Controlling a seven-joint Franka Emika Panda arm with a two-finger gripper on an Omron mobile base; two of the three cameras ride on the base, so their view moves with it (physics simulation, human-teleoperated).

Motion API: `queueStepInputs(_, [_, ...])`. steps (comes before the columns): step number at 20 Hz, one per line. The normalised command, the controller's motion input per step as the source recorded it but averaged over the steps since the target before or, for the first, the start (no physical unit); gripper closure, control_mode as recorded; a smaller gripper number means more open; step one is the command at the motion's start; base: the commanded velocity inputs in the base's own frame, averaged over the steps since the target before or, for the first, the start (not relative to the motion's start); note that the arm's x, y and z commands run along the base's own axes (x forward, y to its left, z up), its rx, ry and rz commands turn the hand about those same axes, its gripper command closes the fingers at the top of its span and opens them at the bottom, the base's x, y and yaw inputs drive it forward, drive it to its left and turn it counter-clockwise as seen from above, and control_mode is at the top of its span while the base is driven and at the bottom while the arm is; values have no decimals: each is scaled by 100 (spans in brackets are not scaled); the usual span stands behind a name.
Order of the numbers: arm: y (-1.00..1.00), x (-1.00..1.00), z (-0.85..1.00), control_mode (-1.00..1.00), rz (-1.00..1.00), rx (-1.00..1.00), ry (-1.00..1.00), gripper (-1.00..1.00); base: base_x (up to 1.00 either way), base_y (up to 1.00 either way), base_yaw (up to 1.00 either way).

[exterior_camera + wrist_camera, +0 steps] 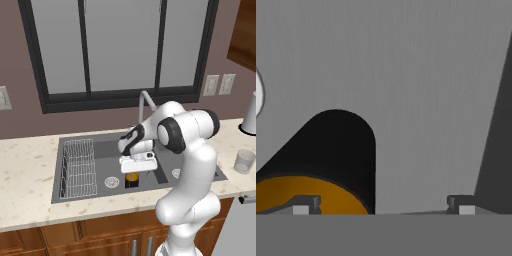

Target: Move any existing items from the left basin to the right basin for drying. Then move the glass cup from the counter to the left basin of the sink for washing.

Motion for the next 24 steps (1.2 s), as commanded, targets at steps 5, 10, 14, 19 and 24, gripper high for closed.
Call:
queueStepInputs(5, [7, 19, -22, -100, 0, 0, 0, -100, 0, 0, 0])
queueStepInputs(10, [4, 27, -13, -100, 0, 0, 0, -100, 0, 0, 0])
queueStepInputs(14, [1, 9, -15, -100, 0, 0, 0, -100, 0, 0, 0])
queueStepInputs(19, [0, 0, -23, -100, 0, 0, 0, -100, 0, 0, 0])
queueStepInputs(24, [2, 0, -2, -100, 0, 0, 1, 100, 0, 0, 0])
